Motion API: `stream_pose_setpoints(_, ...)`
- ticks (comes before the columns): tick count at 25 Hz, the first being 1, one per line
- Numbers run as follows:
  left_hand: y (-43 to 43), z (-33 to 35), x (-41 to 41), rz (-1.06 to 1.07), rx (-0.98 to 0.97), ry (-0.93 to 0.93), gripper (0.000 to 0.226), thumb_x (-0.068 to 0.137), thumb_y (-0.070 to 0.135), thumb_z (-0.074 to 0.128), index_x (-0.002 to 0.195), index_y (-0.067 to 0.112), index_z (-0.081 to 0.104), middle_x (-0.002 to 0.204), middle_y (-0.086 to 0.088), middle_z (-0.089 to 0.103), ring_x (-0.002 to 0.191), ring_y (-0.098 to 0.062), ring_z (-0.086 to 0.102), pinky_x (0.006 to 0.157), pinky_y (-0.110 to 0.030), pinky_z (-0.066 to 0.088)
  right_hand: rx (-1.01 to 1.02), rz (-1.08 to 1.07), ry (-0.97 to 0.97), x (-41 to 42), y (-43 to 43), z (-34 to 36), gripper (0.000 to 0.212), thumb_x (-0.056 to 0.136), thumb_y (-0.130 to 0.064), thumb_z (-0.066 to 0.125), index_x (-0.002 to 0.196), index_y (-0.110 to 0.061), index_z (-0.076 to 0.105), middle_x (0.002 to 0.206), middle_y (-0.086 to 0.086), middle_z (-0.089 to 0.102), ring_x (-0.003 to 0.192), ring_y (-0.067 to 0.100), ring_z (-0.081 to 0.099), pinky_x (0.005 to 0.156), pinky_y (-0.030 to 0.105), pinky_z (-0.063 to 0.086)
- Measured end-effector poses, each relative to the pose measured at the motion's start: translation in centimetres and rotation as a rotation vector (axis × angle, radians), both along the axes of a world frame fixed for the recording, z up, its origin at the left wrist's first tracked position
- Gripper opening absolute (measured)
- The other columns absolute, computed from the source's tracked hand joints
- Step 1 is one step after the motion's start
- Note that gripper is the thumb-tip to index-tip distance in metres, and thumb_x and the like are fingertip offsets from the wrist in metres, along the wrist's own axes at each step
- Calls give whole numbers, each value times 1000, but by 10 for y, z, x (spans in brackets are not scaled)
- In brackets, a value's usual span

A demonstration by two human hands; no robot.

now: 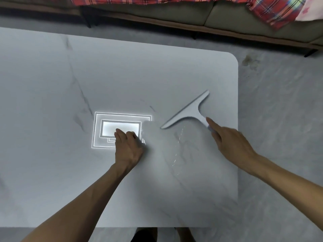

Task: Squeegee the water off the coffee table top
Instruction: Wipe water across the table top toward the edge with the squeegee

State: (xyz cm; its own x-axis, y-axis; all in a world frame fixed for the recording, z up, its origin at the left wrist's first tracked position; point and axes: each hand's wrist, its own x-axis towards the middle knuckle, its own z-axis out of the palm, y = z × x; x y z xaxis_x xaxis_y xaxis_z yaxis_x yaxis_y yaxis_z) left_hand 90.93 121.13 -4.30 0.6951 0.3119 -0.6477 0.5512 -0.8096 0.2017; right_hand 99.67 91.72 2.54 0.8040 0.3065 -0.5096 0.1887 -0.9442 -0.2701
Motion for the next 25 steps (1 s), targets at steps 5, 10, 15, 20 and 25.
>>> stream_pose_setpoints(5,-26,2,12,-308,82,-80,47,70,6,13,106,9,44,109,-13,47,117,-39,39,98,-37,33,-29,8,15,-7,-36,33,50,101,-27,41,150,-30,31,81,2,67,65,17,61,65,31,51)
stream_pose_setpoints(10,-55,-10,26,-237,-99,-39,37,81,13,43,118,3,43,141,-29,32,136,-43,26,110,-39,27,72,-95,-223,113,14,13,45,103,-27,37,148,-21,35,112,24,65,97,41,62,78,38,44)
stream_pose_setpoints(15,-60,-21,29,-244,-98,30,49,83,14,42,129,-1,36,151,-36,16,146,-46,4,120,-44,13,19,-215,-147,173,35,-14,45,100,-20,33,145,-17,34,128,19,58,115,45,48,95,45,40)
stream_pose_setpoints(20,-63,-14,33,-246,-75,-5,43,83,18,45,124,4,41,147,-36,24,142,-46,15,116,-43,21,52,-212,-101,78,-12,-8,49,102,-23,40,151,-19,30,115,24,65,98,41,62,85,39,46)
stream_pose_setpoints(25,-76,-8,24,-331,-94,-92,38,83,20,46,118,4,43,142,-30,30,133,-43,29,111,-40,27,57,-184,72,-13,-67,24,56,100,-15,48,151,-23,27,87,15,69,73,27,66,78,42,55)
